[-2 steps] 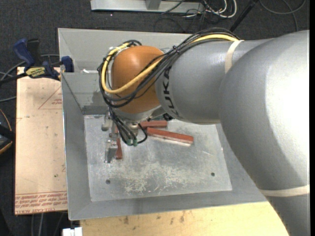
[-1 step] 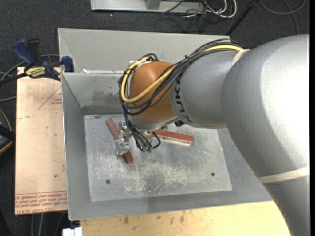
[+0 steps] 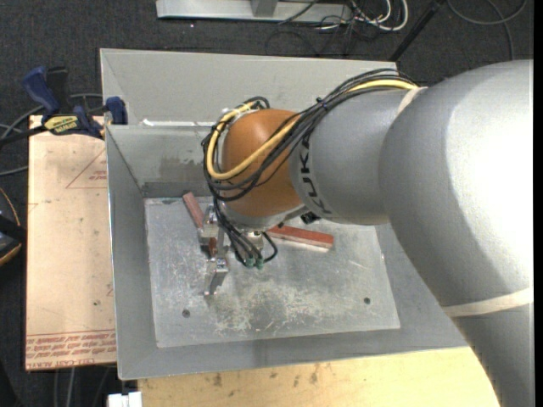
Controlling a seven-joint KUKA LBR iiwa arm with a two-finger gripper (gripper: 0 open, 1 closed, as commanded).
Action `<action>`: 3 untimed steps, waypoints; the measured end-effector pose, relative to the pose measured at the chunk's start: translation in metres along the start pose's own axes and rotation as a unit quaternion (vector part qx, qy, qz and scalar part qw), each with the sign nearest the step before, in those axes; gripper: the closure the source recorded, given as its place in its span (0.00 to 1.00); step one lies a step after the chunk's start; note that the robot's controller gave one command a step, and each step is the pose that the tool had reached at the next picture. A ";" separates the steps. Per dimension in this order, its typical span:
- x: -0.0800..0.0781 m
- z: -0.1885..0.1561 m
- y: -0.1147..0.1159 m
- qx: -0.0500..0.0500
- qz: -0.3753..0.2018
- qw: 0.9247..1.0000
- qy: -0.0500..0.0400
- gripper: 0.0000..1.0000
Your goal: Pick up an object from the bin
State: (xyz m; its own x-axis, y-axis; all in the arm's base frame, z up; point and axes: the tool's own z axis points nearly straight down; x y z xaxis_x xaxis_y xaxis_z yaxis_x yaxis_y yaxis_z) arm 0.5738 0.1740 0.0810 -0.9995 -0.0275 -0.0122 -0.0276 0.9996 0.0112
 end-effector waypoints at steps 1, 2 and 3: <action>0.000 0.000 0.000 0.000 0.000 1.000 -0.001 0.00; -0.070 -0.002 -0.046 0.001 -0.116 0.993 -0.001 1.00; -0.069 -0.002 -0.048 0.002 -0.117 0.993 0.001 0.00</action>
Offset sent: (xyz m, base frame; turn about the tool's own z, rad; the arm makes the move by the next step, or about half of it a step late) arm 0.0660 -0.0490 -0.0077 -0.2351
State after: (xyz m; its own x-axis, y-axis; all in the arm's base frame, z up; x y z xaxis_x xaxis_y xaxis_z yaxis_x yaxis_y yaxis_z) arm 0.6442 0.1279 0.0828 -0.9660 -0.2582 -0.0112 -0.2583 0.9661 0.0035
